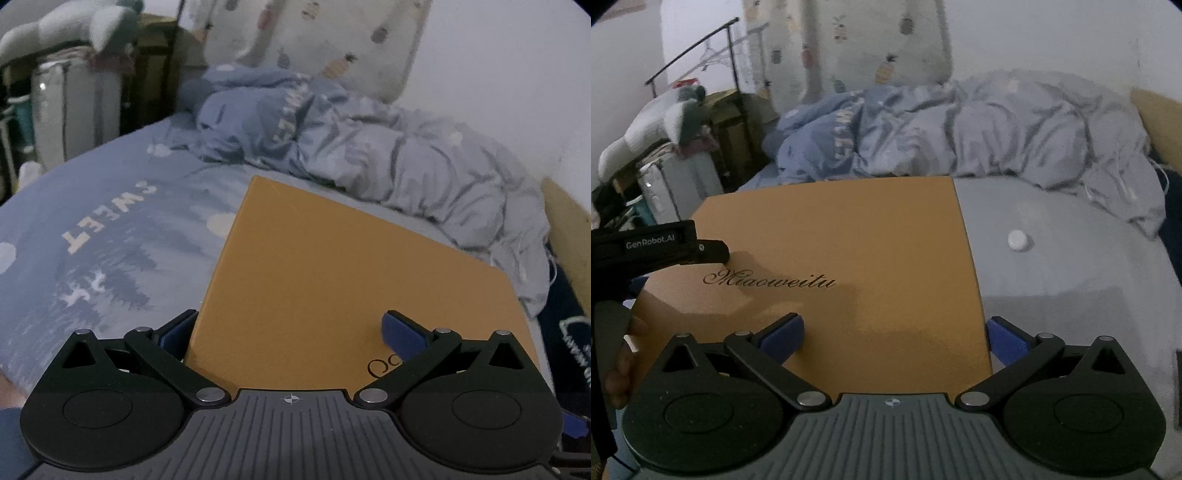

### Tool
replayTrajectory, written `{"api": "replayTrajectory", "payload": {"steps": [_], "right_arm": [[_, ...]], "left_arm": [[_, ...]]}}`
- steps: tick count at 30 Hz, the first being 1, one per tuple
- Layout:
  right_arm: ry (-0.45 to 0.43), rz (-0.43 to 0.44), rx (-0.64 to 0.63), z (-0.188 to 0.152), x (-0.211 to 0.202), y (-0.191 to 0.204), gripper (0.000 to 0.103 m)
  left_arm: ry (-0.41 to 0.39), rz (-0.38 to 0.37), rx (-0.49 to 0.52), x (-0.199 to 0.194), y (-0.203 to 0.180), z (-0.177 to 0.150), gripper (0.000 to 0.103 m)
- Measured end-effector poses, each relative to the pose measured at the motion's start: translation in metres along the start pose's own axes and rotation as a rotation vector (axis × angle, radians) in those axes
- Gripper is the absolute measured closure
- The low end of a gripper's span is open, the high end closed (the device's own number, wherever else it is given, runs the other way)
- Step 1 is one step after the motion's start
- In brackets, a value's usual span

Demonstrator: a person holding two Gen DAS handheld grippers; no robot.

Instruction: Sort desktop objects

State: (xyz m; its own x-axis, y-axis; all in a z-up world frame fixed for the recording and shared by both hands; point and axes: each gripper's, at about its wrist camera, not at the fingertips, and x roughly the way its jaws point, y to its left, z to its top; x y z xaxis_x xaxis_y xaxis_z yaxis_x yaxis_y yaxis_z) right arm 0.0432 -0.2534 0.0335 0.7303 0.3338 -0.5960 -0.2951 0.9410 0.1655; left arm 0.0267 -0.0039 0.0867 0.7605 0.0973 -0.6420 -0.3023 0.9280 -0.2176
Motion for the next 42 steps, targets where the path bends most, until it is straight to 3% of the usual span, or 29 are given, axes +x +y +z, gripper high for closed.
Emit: {"api": "replayTrajectory", "payload": {"steps": [7, 21, 36, 42], "right_arm": [[0.043, -0.010, 0.057, -0.010, 0.020, -0.015, 0.000], [0.072, -0.029, 0.019, -0.019, 0.040, -0.012, 0.000], [0.054, -0.048, -0.016, -0.027, 0.043, -0.017, 0.000], [0.067, -0.048, 0.012, -0.026, 0.041, -0.024, 0.000]], "left_arm": [[0.003, 0.002, 0.057, 0.031, -0.010, -0.006, 0.000], [0.061, -0.031, 0.026, 0.072, 0.012, -0.017, 0.000], [0.087, -0.074, 0.021, 0.092, 0.018, -0.025, 0.000], [0.083, -0.086, 0.064, 0.090, 0.011, -0.029, 0.000]]}}
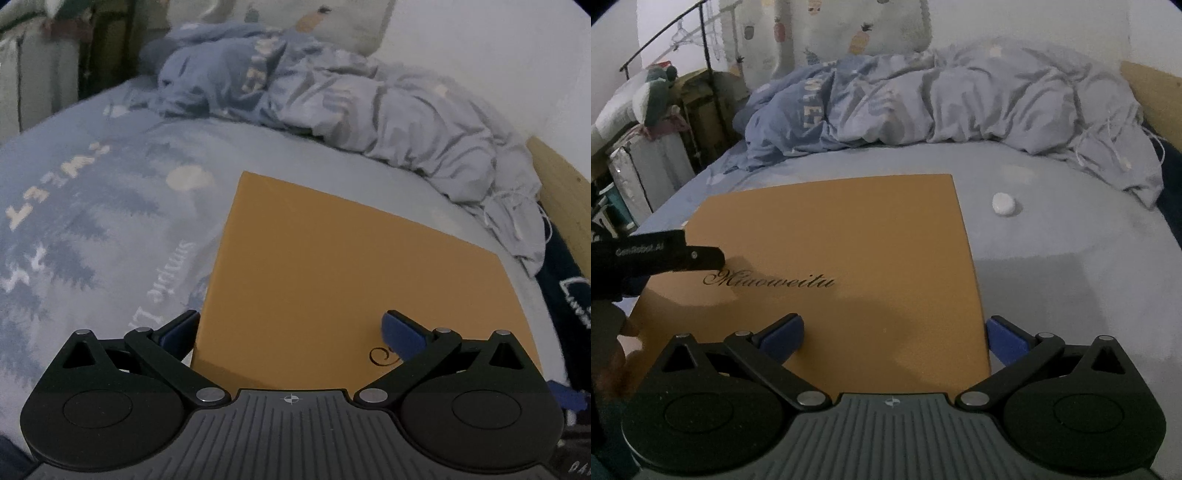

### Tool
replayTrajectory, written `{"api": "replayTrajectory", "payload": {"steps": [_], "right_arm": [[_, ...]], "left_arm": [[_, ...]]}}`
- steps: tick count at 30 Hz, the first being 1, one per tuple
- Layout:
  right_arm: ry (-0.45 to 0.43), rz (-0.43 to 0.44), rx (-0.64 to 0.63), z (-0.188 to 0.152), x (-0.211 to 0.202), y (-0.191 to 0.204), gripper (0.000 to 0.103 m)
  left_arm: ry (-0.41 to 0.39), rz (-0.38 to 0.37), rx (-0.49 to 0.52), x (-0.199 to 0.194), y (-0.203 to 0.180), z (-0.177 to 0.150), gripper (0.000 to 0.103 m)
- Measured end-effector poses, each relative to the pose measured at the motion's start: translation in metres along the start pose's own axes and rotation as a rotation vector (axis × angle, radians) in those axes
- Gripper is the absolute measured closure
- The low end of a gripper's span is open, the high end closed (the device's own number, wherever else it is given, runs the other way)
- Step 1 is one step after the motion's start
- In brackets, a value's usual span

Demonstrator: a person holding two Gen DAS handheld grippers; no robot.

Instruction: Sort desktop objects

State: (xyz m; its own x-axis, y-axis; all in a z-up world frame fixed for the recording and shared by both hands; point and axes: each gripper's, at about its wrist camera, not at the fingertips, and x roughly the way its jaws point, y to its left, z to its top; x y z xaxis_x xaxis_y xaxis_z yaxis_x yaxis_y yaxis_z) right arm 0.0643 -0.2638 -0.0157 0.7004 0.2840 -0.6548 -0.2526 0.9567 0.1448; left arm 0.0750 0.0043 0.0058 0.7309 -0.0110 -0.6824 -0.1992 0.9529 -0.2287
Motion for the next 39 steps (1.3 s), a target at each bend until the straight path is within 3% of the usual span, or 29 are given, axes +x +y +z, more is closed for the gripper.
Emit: {"api": "replayTrajectory", "payload": {"steps": [39], "right_arm": [[0.088, -0.021, -0.047, -0.008, 0.026, 0.012, 0.000]], "left_arm": [[0.078, 0.045, 0.045, 0.025, 0.003, -0.007, 0.000]]}}
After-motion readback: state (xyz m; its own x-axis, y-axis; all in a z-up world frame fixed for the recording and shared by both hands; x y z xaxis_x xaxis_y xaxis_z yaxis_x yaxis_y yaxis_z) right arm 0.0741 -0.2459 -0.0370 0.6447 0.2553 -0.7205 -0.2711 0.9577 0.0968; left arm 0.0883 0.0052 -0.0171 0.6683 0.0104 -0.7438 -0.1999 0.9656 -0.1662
